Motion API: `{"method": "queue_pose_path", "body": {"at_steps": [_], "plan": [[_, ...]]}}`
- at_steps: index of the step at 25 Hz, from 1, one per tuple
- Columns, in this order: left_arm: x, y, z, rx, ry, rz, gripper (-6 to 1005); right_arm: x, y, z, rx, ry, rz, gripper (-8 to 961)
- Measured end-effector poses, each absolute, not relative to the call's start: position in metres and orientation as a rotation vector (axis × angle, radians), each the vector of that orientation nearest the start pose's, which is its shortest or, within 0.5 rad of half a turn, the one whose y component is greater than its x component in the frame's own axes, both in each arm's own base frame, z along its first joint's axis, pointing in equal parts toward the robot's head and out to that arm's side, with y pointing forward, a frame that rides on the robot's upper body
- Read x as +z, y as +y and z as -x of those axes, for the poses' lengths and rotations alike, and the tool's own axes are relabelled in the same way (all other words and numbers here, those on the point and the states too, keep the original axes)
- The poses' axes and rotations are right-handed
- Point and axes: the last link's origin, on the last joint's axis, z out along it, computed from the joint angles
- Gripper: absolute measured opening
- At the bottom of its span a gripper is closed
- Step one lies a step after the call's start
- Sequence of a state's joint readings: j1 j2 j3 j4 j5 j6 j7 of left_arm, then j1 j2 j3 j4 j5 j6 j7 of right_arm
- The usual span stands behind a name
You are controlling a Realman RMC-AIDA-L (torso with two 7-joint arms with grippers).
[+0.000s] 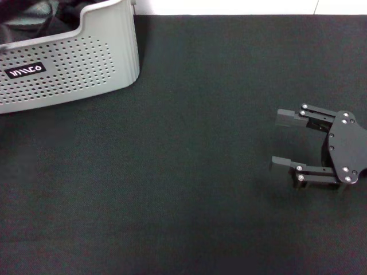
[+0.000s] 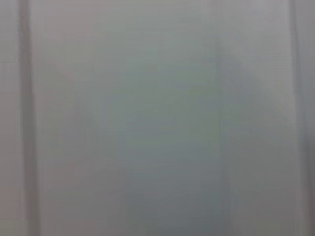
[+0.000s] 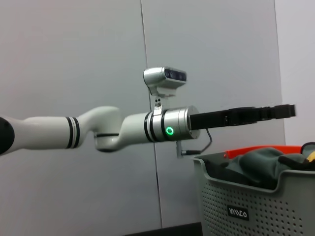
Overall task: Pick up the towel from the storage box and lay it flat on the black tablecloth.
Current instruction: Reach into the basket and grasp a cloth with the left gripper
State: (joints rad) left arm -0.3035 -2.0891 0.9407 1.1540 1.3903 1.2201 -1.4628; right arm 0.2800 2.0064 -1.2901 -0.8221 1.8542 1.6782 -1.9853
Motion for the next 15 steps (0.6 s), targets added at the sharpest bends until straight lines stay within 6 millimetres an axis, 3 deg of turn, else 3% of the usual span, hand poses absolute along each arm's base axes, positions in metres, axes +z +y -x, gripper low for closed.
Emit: {"method": "queue_pose_path", "body": {"at_steps": [6, 15], "plan": [[0.135, 0.356, 0.249, -0.805, -0.343, 2.025, 816, 0.011, 0.274, -0.226, 1.151, 0.12, 2.734, 776], [0.129, 0.357, 0.279, -0.615, -0.345, 1.974, 800, 0.011, 0.276, -0.223, 1.152, 0.102, 2.736, 776]]}}
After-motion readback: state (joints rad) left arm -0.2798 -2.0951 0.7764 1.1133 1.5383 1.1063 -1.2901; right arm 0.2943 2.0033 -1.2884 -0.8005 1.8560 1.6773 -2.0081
